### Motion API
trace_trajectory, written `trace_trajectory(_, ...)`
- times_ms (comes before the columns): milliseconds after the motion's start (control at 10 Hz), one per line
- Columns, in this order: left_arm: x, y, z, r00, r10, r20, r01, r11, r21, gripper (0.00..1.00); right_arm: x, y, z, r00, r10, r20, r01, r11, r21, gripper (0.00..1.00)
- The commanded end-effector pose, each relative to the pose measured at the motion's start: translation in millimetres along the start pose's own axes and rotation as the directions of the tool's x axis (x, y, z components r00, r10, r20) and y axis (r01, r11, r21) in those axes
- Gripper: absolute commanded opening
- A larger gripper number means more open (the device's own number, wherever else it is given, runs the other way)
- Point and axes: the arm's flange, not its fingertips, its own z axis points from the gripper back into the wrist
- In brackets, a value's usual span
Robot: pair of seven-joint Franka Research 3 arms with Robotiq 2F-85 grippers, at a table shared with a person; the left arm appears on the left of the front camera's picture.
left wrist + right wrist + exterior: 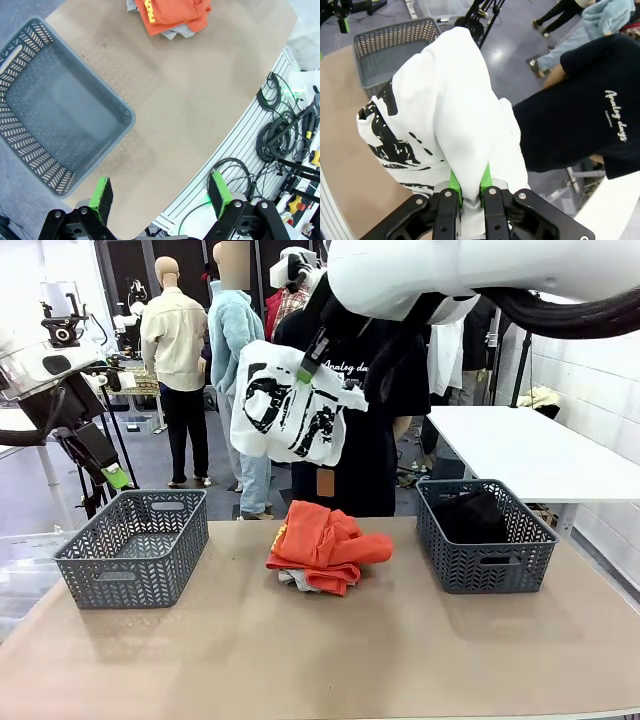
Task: Sort the tops and bottoms.
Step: Lift clothes from the center of the table with your right hand.
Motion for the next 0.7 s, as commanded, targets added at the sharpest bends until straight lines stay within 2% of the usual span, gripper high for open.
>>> trace_trajectory(0, 0, 0, 1, 1.0, 0.004, 0.002, -0.004, 1.0, 0.001, 1.0, -21, 10, 12, 1.0, -0.017, -0.026, 0.016, 1.0, -0.024, 0.0)
trace_trajectory(100, 0, 0, 1, 1.0, 0.004, 0.002, -0.004, 1.0, 0.001, 1.0, -25, 9, 19, 0.998, -0.033, -0.051, 0.032, 0.999, -0.037, 0.0)
trace_trajectory(200, 0, 0, 1, 1.0, 0.004, 0.002, -0.004, 1.0, 0.001, 1.0, -32, 7, 19, 0.992, -0.064, -0.112, 0.062, 0.998, -0.023, 0.0)
trace_trajectory(300, 0, 0, 1, 1.0, 0.004, 0.002, -0.004, 1.0, 0.001, 1.0, -15, 2, 11, 1.0, -0.012, -0.029, 0.012, 1.0, -0.014, 0.0)
trace_trajectory(600, 0, 0, 1, 1.0, 0.004, 0.002, -0.004, 1.0, 0.001, 1.0, -15, 2, 11, 1.0, -0.012, -0.029, 0.012, 1.0, -0.014, 0.0)
